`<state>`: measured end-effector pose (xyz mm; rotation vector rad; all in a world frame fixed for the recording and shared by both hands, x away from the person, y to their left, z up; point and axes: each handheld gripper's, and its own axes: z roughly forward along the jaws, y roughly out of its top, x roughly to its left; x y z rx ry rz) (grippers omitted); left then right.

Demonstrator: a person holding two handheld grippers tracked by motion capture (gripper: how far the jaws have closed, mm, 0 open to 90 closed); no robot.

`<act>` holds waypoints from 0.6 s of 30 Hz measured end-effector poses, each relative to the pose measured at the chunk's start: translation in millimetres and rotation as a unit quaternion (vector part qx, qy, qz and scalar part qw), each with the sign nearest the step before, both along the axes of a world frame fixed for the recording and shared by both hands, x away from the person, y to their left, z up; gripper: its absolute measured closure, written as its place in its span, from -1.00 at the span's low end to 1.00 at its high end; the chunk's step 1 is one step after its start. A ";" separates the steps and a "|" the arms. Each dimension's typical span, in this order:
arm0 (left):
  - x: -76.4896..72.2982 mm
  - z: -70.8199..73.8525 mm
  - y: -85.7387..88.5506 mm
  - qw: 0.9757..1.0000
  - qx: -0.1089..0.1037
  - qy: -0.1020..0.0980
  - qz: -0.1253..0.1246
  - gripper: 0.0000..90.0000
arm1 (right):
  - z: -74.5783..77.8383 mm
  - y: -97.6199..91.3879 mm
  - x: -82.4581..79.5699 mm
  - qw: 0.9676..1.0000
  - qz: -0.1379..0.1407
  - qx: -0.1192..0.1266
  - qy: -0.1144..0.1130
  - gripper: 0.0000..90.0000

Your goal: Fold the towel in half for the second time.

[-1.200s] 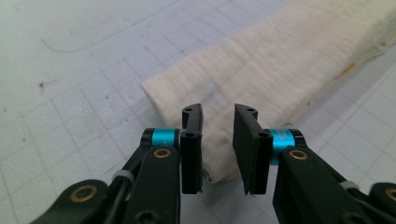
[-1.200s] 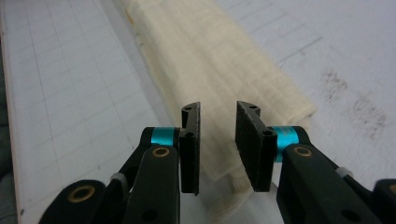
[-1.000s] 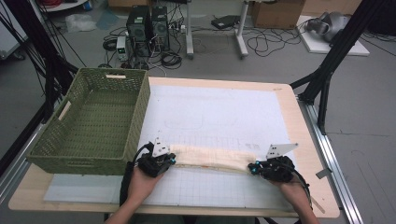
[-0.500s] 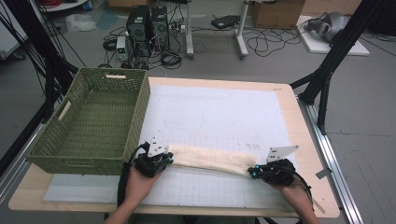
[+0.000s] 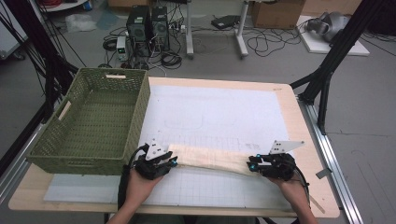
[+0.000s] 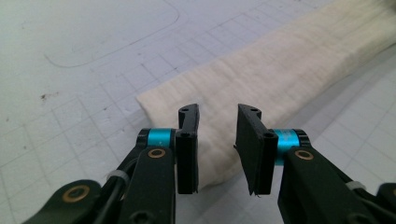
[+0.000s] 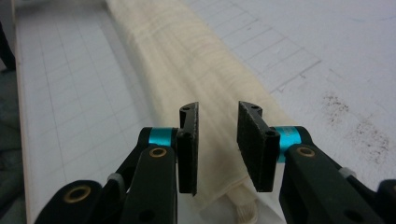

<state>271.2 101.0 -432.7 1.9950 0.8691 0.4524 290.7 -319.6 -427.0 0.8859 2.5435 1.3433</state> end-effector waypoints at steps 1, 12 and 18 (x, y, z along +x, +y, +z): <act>-1.1 0.5 0.1 1.000 0.000 -0.003 0.000 0.49 | 0.8 -0.8 0.3 1.000 -0.006 0.001 -0.003 0.46; -1.6 3.0 5.9 1.000 -0.017 -0.016 0.000 0.34 | 0.5 3.1 -1.9 1.000 -0.027 0.004 -0.011 0.20; -1.4 5.0 9.4 0.999 -0.015 -0.029 0.003 0.28 | -0.8 2.8 2.7 0.999 -0.037 0.002 -0.014 0.17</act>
